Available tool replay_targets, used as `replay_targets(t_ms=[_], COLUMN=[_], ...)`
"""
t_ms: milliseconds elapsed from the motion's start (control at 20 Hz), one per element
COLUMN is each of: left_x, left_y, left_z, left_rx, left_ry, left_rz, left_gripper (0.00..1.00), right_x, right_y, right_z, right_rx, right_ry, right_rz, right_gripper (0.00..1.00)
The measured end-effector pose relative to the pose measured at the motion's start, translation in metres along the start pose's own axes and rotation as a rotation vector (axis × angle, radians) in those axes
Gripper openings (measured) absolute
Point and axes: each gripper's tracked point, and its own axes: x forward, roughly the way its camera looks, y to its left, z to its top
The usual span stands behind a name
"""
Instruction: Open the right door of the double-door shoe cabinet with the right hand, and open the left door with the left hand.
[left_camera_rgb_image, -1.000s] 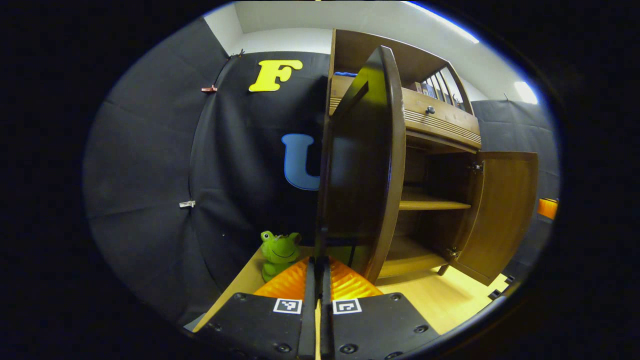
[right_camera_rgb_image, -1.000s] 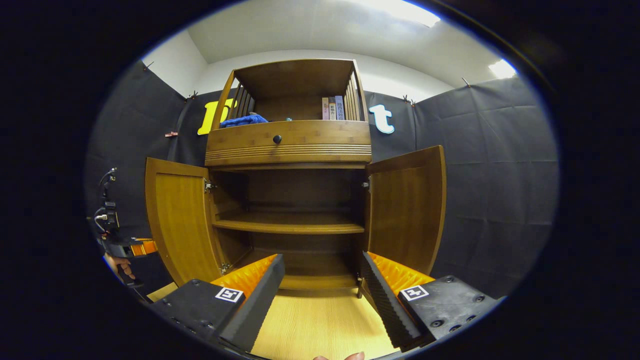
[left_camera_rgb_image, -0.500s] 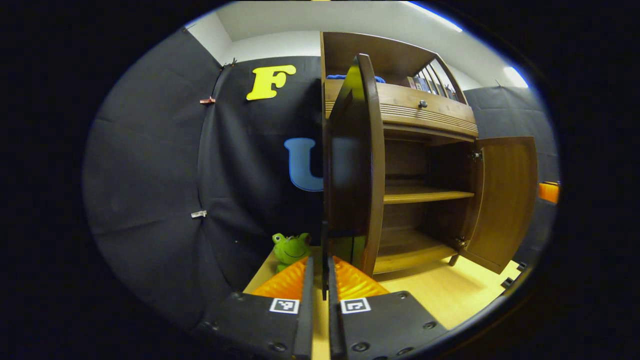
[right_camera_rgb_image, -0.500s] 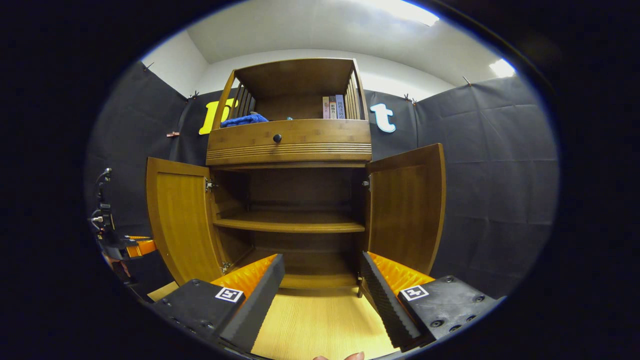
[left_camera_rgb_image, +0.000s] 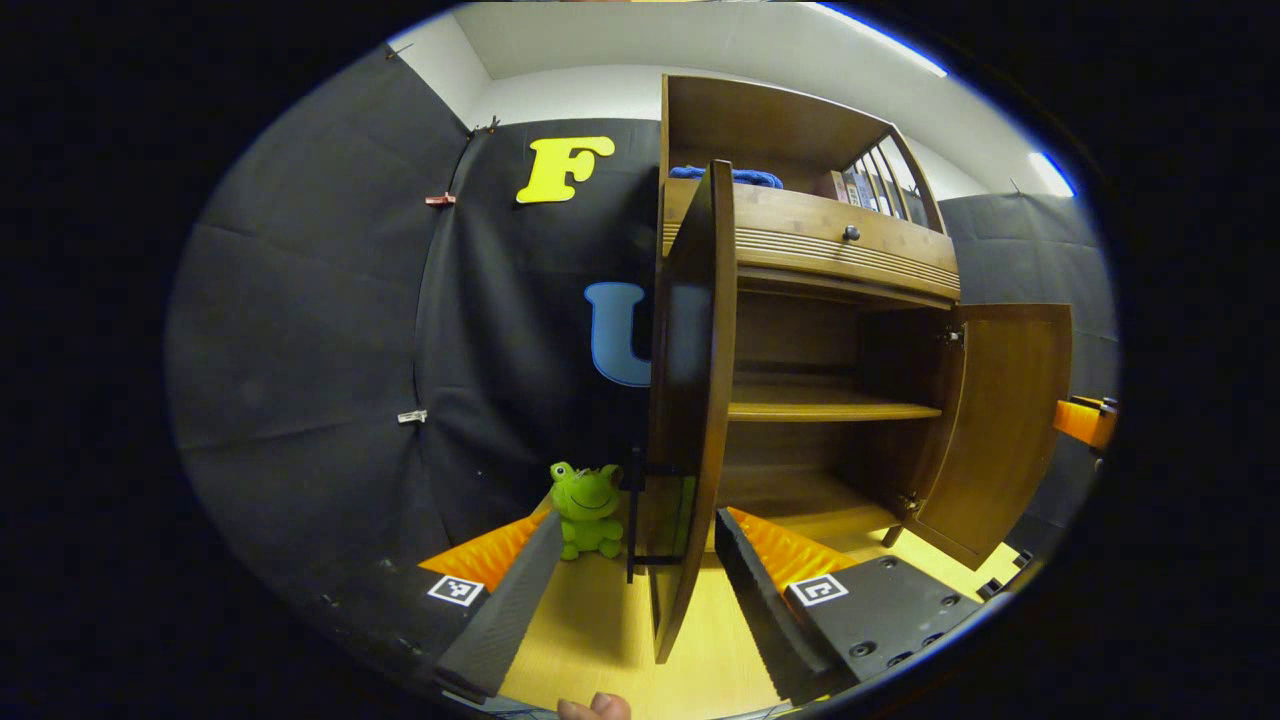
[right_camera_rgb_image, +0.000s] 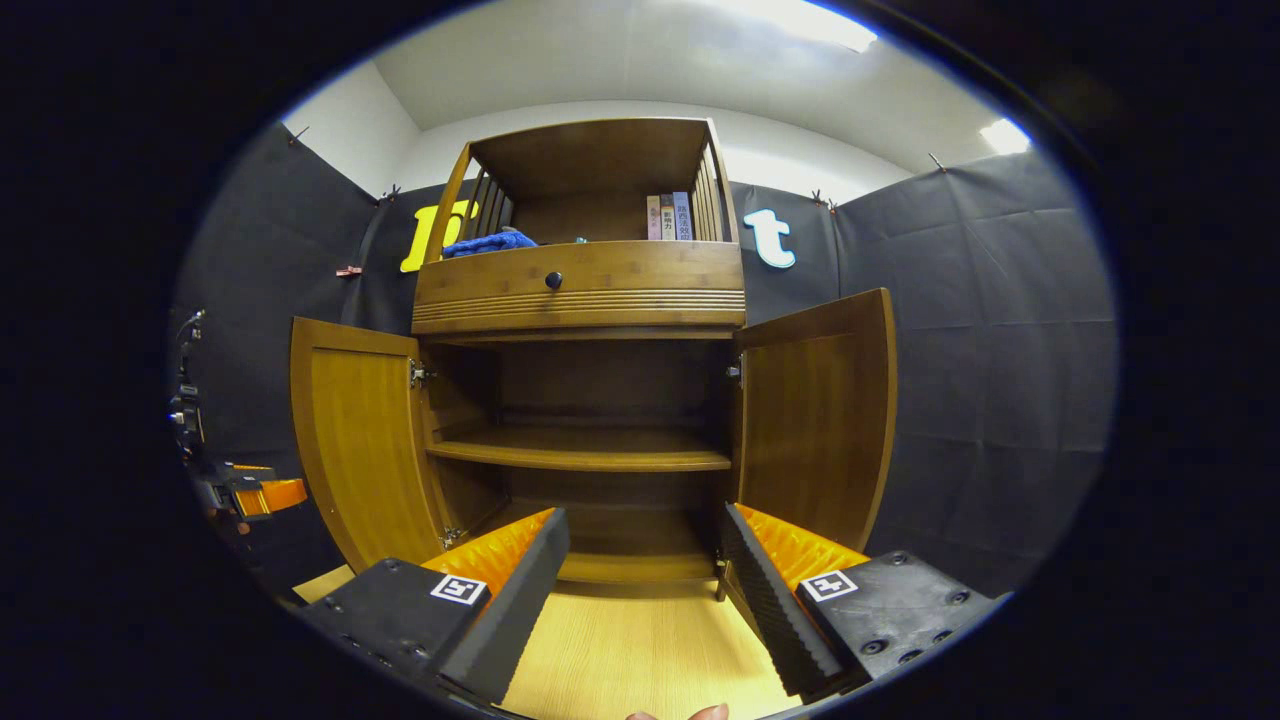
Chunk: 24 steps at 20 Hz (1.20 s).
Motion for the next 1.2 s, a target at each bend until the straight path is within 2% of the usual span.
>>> replay_targets(t_ms=[150, 200, 350, 400, 500, 800, 1200], left_x=[-0.009, -0.01, -0.012, -0.012, -0.01, -0.009, -0.009], left_y=[-0.028, -0.04, -0.065, -0.071, -0.088, -0.113, -0.128], left_z=[0.009, 0.011, 0.019, 0.02, 0.016, 0.029, 0.037], left_rx=[0.013, 0.013, 0.039, 0.052, 0.062, 0.08, 0.069], left_ry=[-0.025, -0.032, -0.065, -0.073, -0.054, -0.069, -0.082], left_rz=[-0.033, -0.053, -0.064, -0.064, -0.084, -0.068, -0.058], left_gripper=[0.92, 0.95, 0.95, 0.95, 0.93, 0.96, 0.94], right_x=[0.0, 0.001, 0.001, 0.001, 0.002, 0.006, 0.007], right_y=[-0.006, -0.008, -0.011, -0.011, -0.01, 0.004, 0.014], right_z=[0.001, 0.001, -0.001, -0.003, -0.003, -0.001, -0.001], right_rx=[-0.004, -0.01, -0.021, -0.022, -0.019, -0.034, -0.043], right_ry=[-0.001, -0.001, 0.004, 0.007, 0.008, -0.003, -0.002], right_rz=[-0.014, -0.019, -0.024, -0.025, -0.022, 0.003, 0.035], right_gripper=[0.98, 0.98, 0.96, 1.0, 0.96, 0.98, 0.96])
